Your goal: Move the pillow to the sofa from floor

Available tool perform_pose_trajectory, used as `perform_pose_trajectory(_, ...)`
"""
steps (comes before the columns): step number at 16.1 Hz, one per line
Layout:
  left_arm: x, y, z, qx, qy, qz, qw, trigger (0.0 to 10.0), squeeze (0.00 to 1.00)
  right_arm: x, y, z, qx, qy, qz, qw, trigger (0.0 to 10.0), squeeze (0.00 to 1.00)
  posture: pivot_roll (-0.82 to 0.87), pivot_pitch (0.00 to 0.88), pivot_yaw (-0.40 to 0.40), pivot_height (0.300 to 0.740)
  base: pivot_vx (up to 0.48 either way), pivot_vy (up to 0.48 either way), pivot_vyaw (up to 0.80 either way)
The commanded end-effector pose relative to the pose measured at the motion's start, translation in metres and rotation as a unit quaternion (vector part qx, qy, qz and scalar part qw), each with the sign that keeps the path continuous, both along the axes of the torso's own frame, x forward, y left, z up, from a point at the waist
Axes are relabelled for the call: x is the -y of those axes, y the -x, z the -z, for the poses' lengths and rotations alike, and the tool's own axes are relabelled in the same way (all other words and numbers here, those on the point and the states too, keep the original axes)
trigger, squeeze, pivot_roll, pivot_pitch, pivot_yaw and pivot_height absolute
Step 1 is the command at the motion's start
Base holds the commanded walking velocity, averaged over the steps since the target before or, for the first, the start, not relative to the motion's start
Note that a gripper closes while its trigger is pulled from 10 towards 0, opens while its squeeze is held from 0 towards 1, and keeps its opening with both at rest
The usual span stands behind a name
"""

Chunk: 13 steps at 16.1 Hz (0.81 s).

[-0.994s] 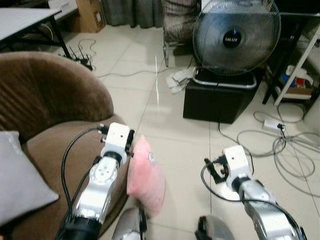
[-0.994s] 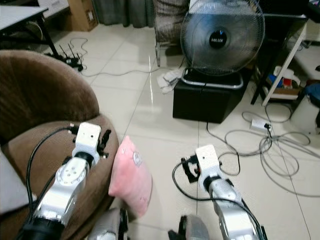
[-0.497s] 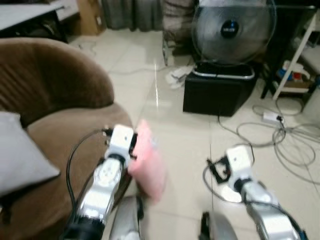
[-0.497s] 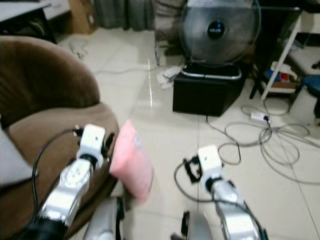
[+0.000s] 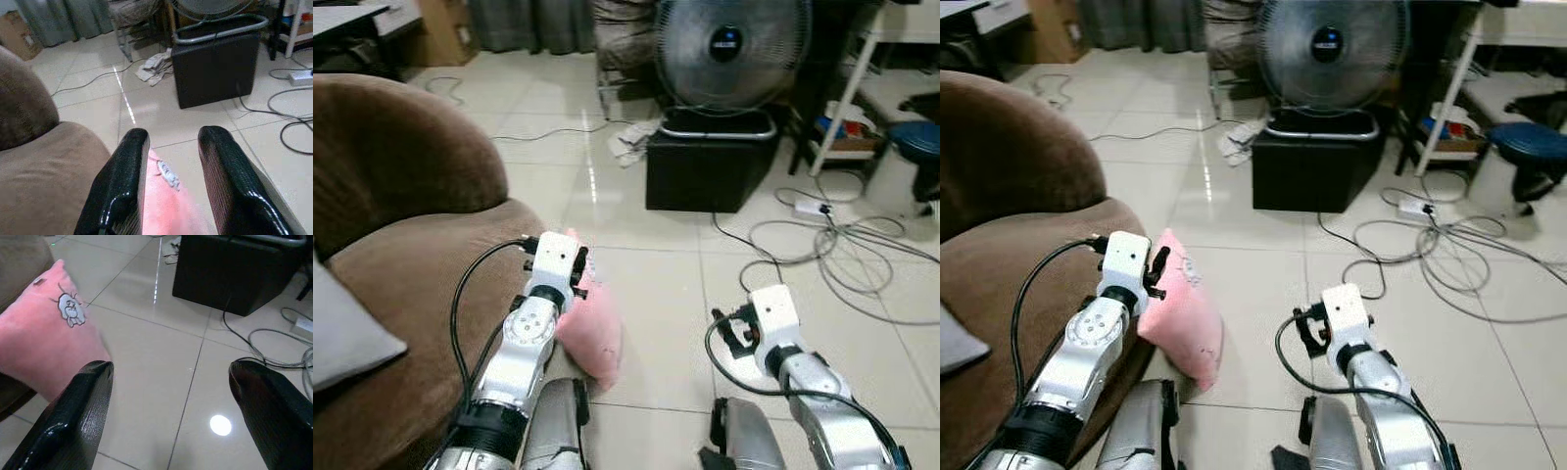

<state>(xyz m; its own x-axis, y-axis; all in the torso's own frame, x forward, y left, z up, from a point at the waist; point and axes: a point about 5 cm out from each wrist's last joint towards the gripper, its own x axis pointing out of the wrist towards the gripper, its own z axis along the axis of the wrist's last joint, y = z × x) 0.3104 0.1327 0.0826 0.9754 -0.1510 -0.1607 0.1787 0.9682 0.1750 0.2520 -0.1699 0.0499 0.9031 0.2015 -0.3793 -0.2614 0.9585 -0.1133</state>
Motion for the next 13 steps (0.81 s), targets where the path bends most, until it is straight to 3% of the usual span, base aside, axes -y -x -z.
perform_pose_trajectory(1,-0.001,-0.003,-0.004,0.011,0.000,-0.004,1.000,10.0,0.00,0.000,-0.004,-0.001,0.001,0.002,0.002,1.000,10.0,0.00,-0.05,0.000,0.047,0.585,0.000,0.000,0.00)
perform_pose_trajectory(5,-0.007,-0.002,-0.004,0.016,-0.008,-0.008,1.000,10.0,0.00,-0.011,-0.007,-0.004,0.018,0.004,-0.010,1.000,10.0,0.00,-0.04,0.000,0.068,0.585,0.000,0.000,0.24)
perform_pose_trajectory(13,-0.013,0.000,-0.011,0.035,-0.004,-0.022,0.999,10.0,0.00,-0.018,-0.020,-0.006,0.027,0.004,-0.026,0.999,10.0,0.00,-0.02,0.000,0.058,0.585,0.000,-0.387,0.80)
